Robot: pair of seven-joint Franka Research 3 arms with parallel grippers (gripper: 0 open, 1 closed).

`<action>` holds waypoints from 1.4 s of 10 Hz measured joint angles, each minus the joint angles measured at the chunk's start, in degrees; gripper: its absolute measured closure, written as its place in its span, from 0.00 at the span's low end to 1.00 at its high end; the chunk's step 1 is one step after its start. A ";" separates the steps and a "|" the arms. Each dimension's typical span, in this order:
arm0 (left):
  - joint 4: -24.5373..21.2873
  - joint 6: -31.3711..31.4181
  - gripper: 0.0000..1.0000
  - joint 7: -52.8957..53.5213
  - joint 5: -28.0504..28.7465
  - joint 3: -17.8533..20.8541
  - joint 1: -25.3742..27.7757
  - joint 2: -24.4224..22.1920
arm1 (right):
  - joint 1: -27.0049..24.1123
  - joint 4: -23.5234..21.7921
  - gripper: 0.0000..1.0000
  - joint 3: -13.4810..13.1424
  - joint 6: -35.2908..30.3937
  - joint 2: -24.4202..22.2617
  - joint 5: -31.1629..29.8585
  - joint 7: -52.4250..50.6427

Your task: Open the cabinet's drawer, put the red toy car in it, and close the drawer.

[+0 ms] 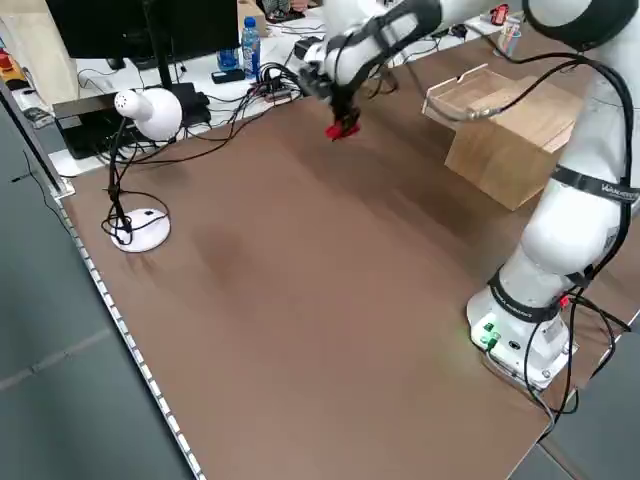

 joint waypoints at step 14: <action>17.66 -8.27 0.59 -45.87 17.33 -29.83 -9.47 11.59 | -6.13 -21.78 0.00 10.49 8.88 -17.99 -6.31 3.89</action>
